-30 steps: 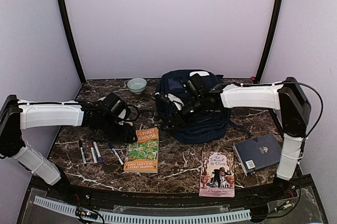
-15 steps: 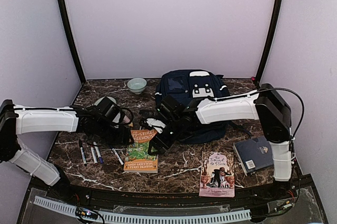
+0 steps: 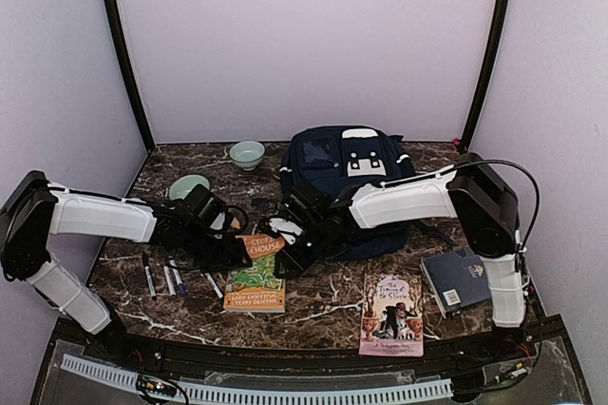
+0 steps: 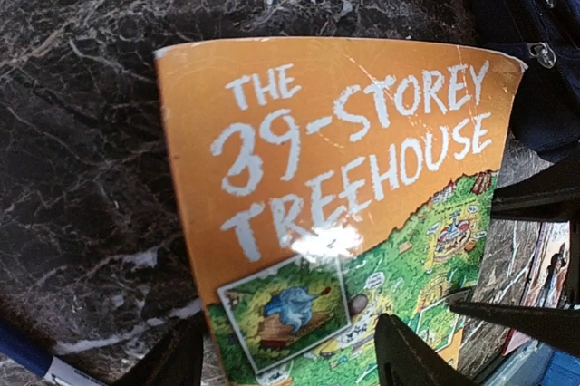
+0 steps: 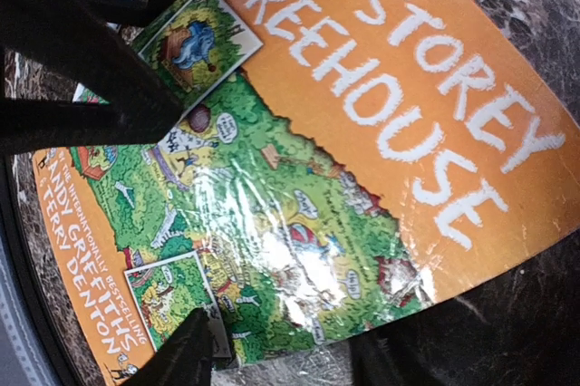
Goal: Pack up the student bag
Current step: Pick up the book at the center of the board.
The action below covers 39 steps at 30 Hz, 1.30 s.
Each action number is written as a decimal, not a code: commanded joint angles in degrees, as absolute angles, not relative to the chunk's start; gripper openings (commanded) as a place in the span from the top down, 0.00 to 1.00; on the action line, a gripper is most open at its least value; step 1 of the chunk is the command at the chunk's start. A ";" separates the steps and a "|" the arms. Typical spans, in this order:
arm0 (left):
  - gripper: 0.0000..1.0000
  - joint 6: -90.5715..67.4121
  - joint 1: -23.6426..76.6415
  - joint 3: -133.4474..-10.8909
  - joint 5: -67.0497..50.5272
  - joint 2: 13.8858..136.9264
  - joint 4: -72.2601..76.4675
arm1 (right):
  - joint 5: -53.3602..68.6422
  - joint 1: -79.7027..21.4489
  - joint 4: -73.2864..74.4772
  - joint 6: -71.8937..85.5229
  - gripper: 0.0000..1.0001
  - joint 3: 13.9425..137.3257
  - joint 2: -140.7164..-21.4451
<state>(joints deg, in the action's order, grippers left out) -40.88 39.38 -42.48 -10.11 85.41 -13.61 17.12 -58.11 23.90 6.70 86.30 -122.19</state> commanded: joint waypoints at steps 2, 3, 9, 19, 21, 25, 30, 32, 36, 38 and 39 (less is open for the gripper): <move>0.33 -43.11 38.94 -41.23 -13.65 87.01 -10.68 | 17.81 -55.95 21.31 8.38 0.59 83.20 -123.35; 0.33 -43.40 38.98 -41.08 -13.82 87.26 -10.58 | 18.17 -55.52 20.51 8.77 0.61 82.38 -123.38; 0.31 -45.98 38.89 -39.86 -16.16 87.13 -9.31 | 20.75 -53.82 20.20 9.88 0.70 81.20 -125.75; 0.32 -48.97 38.94 -38.51 -21.21 81.18 0.50 | 23.08 -53.62 20.52 10.04 0.77 80.92 -131.44; 0.33 -48.73 38.97 -38.76 -21.95 78.93 1.50 | 23.31 -53.61 20.62 10.04 0.77 81.01 -132.15; 0.35 -48.55 39.02 -37.91 -23.24 74.01 5.83 | 23.99 -53.68 21.15 9.94 0.77 81.58 -133.65; 0.37 -50.79 39.02 -35.03 -24.06 72.35 9.63 | 24.37 -53.45 21.33 9.84 0.77 81.82 -134.27; 0.38 -52.36 39.08 -34.51 -25.22 74.12 9.64 | 24.52 -53.39 21.32 9.96 0.77 81.84 -134.44; 0.41 -54.52 39.04 -34.32 -25.35 77.46 9.13 | 24.60 -53.26 21.42 9.87 0.77 81.91 -134.48; 0.42 -54.59 39.03 -34.39 -24.45 77.48 8.31 | 24.69 -53.12 21.44 9.85 0.77 81.91 -134.58; 0.43 -54.31 39.08 -34.61 -24.02 77.32 7.70 | 24.73 -53.09 21.44 9.89 0.77 81.90 -134.63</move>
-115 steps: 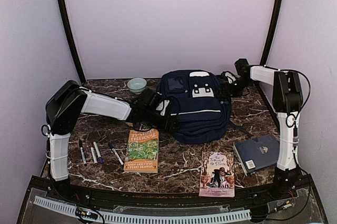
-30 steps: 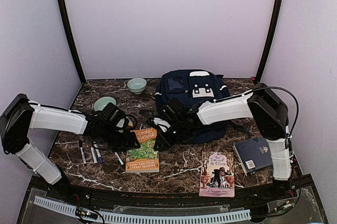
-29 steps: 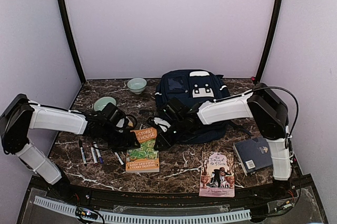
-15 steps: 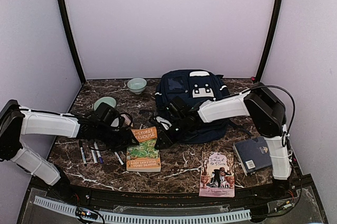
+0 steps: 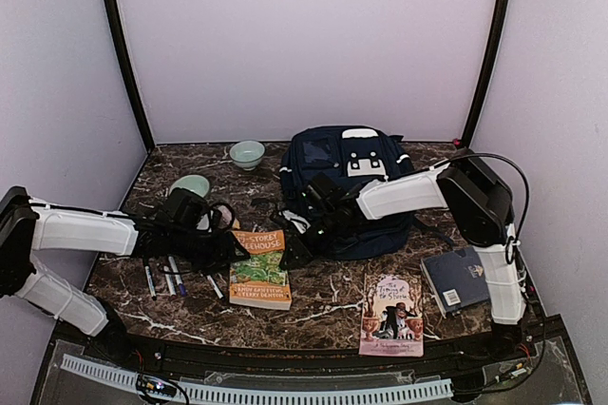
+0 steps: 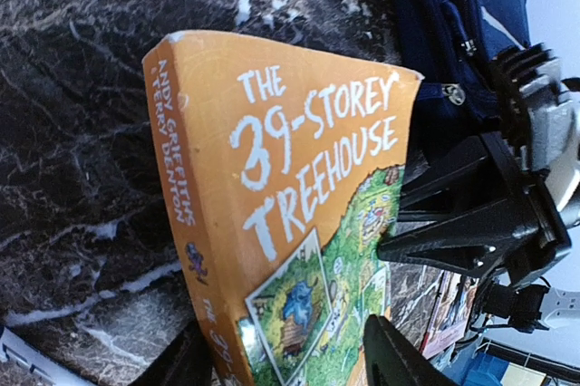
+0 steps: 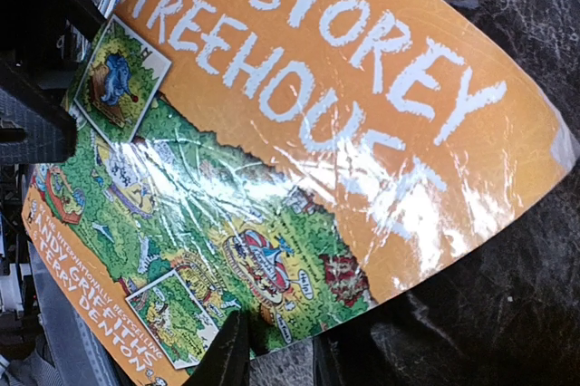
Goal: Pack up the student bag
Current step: Pick up the book at the center of the board.
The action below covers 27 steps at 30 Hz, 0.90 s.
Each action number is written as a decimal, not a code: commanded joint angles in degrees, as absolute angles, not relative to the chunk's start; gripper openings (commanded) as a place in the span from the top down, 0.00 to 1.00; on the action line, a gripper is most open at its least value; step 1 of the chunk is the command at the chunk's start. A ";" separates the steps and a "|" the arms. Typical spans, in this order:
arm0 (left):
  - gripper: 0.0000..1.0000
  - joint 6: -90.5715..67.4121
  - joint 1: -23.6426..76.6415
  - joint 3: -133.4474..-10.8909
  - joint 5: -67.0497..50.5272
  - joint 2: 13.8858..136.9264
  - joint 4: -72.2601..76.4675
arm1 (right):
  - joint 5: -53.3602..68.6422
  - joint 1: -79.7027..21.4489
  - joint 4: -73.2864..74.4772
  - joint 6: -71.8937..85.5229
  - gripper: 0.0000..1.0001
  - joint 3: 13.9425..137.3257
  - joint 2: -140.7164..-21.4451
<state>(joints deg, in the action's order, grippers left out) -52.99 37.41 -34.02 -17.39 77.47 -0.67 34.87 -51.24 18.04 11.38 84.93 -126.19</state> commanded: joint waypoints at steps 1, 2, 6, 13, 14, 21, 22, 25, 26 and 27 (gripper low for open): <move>0.43 -53.89 39.05 -34.81 -23.61 77.14 7.06 | 24.76 -53.10 21.42 9.87 0.77 81.99 -134.67; 0.44 -53.47 39.03 -35.07 -23.48 76.95 6.40 | 24.77 -53.09 21.45 9.87 0.77 82.00 -134.65; 0.51 -51.65 39.03 -36.19 -23.99 75.64 5.50 | 25.02 -53.00 21.59 9.67 0.76 82.13 -134.95; 0.37 -52.40 39.03 -36.13 -25.19 73.86 10.30 | 25.18 -52.91 21.68 9.74 0.76 82.18 -135.11; 0.36 -52.49 39.08 -36.51 -25.69 74.98 9.31 | 25.16 -52.91 21.71 9.72 0.76 82.25 -135.11; 0.33 -55.28 39.07 -36.14 -28.56 78.89 11.71 | 25.39 -52.87 21.88 9.50 0.76 82.36 -135.36; 0.35 -55.30 39.04 -36.26 -28.44 78.72 11.68 | 25.38 -52.75 21.88 9.52 0.76 82.41 -135.35; 0.40 -54.75 39.02 -36.58 -27.44 77.88 10.27 | 25.44 -52.73 21.97 9.52 0.76 82.40 -135.35; 0.42 -54.68 39.07 -36.56 -27.13 77.56 9.90 | 25.47 -52.68 21.94 9.50 0.76 82.44 -135.43; 0.45 -54.63 39.05 -36.52 -26.86 77.26 9.59 | 25.46 -52.65 21.95 9.54 0.76 82.43 -135.49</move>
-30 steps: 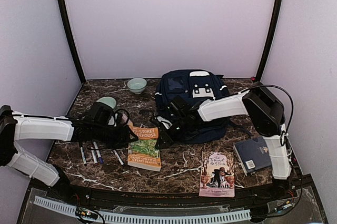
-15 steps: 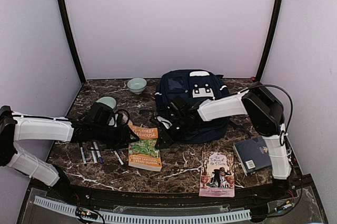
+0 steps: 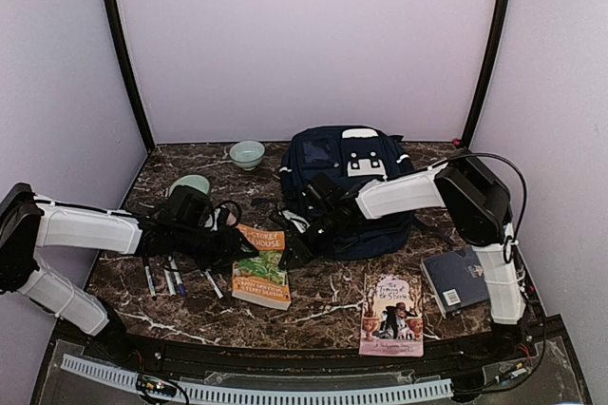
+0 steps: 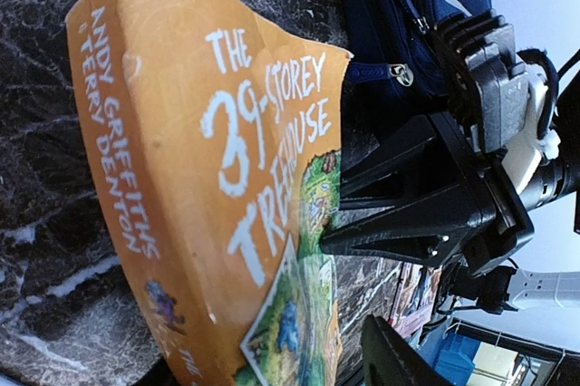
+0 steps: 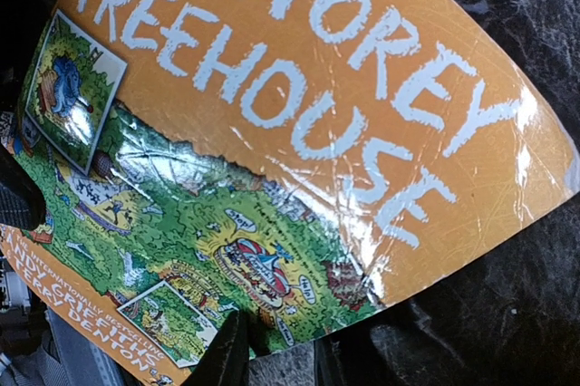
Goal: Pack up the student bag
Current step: Pick up the book at the center of the board, then pass from the left arm to the right
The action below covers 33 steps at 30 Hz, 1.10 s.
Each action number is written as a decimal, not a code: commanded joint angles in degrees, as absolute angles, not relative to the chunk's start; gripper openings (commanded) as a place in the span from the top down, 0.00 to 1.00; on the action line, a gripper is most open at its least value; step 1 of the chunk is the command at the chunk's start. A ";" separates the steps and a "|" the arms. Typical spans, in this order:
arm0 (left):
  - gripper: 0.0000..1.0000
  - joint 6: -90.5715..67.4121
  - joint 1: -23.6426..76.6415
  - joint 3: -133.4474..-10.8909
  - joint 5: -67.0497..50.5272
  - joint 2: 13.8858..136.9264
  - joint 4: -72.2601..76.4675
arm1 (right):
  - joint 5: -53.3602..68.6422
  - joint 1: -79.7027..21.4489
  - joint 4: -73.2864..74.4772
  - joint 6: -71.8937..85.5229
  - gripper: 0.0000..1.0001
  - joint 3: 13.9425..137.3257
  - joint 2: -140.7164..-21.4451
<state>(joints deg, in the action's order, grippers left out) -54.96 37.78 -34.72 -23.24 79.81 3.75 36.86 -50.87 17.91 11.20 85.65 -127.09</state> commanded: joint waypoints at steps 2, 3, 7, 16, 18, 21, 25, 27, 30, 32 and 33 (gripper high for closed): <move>0.51 -54.86 39.07 -36.21 -26.28 76.55 9.05 | 25.57 -52.65 22.05 9.49 0.75 82.44 -135.45; 0.54 -55.10 39.03 -36.18 -26.05 76.33 8.87 | 25.62 -52.65 22.19 9.44 0.75 82.60 -135.44; 0.68 -54.69 39.02 -36.78 -25.33 75.54 6.46 | 26.29 -51.42 24.11 8.87 0.69 83.23 -133.21; 1.00 -44.97 39.03 -45.31 -21.98 69.37 -3.73 | 35.85 -40.61 24.63 5.43 0.52 79.79 -114.50; 1.00 -42.17 39.05 -48.96 -21.35 69.28 -5.25 | 40.43 -37.29 25.32 5.00 0.49 80.22 -110.24; 1.00 -39.25 39.05 -53.63 -20.54 70.12 -7.06 | 42.53 -32.34 27.89 1.69 0.40 82.02 -103.66; 1.00 -36.27 39.07 -59.11 -20.28 71.86 -8.37 | 41.34 -28.21 29.34 -2.88 0.29 82.26 -94.64; 1.00 -34.51 39.07 -61.47 -21.13 73.10 -7.08 | 40.96 -27.05 30.65 -5.49 0.25 82.43 -91.85; 1.00 -33.52 39.03 -63.52 -22.72 75.01 -1.77 | 39.10 -26.59 31.41 -8.54 0.20 81.20 -85.09; 1.00 -33.90 39.05 -64.39 -23.53 76.41 2.82 | 38.33 -26.26 32.06 -9.35 0.17 79.86 -82.51; 1.00 -34.21 39.03 -64.68 -24.14 77.11 5.65 | 38.15 -26.08 33.03 -9.69 0.15 79.47 -81.72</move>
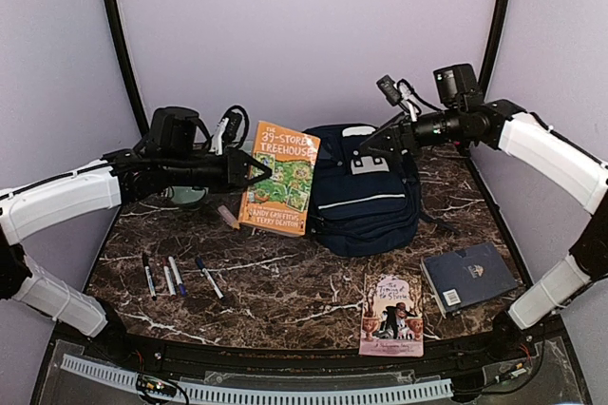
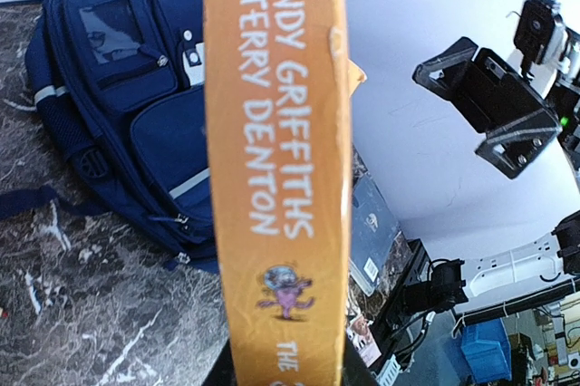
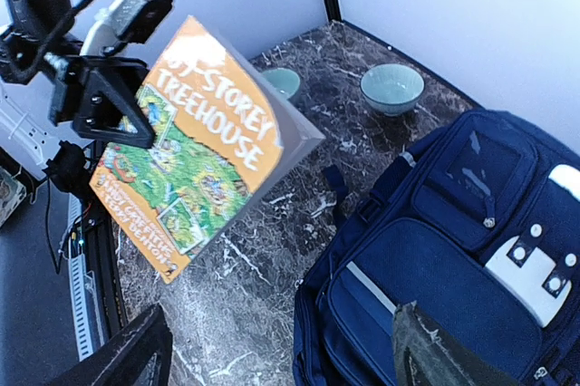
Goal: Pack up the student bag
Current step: Pass from the left arm to the right
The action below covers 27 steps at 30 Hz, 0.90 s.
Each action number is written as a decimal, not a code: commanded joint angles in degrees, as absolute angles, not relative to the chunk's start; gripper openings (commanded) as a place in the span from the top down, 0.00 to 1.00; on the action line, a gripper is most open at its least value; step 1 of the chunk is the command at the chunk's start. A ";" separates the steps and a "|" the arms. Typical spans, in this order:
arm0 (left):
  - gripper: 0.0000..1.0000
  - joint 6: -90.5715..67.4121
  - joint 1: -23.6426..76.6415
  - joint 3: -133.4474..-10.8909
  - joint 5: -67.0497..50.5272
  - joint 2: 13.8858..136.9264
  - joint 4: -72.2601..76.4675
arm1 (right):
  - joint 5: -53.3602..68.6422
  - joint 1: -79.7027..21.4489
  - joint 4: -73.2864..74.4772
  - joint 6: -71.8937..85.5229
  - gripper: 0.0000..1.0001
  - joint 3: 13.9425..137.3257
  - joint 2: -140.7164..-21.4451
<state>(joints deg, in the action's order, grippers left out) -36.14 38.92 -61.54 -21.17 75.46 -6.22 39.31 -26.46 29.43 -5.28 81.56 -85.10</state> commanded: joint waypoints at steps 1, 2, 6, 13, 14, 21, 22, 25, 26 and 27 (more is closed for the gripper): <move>1.00 -34.62 39.05 -64.76 -24.99 77.95 9.83 | 38.16 -25.77 33.95 -9.63 0.14 79.15 -81.14; 1.00 -35.37 39.03 -64.77 -25.48 78.80 12.81 | 38.50 -25.49 34.13 -9.17 0.12 78.54 -80.61; 1.00 -40.69 39.04 -63.29 -27.00 82.72 26.37 | 41.58 -24.83 31.03 -6.12 0.01 76.25 -79.48; 1.00 -49.58 39.65 -60.72 -28.22 90.07 46.92 | 45.50 -24.87 25.16 0.18 0.00 79.37 -84.67; 1.00 -50.93 39.83 -60.76 -29.08 91.03 49.32 | 47.29 -24.87 24.15 1.14 0.00 79.82 -85.90; 1.00 -53.54 42.41 -61.79 -31.30 94.85 57.36 | 56.09 -25.10 12.23 10.39 0.00 78.65 -89.05; 1.00 -54.17 42.59 -61.72 -31.74 95.39 58.49 | 55.91 -25.13 12.00 10.94 0.00 78.66 -89.52; 1.00 -57.43 42.80 -61.44 -33.65 96.94 63.58 | 55.98 -25.14 11.15 12.53 0.00 77.90 -90.31; 1.00 -58.41 42.80 -61.44 -34.24 97.40 65.25 | 56.06 -25.14 10.62 13.17 0.00 77.30 -90.40; 1.00 -59.35 42.88 -61.50 -34.65 97.91 66.47 | 56.18 -25.14 10.03 13.64 0.00 76.58 -90.39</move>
<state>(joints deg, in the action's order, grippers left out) -54.59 42.68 -60.66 -31.31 97.76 52.31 53.98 -25.10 15.40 9.63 78.30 -89.60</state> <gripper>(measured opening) 0.211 0.999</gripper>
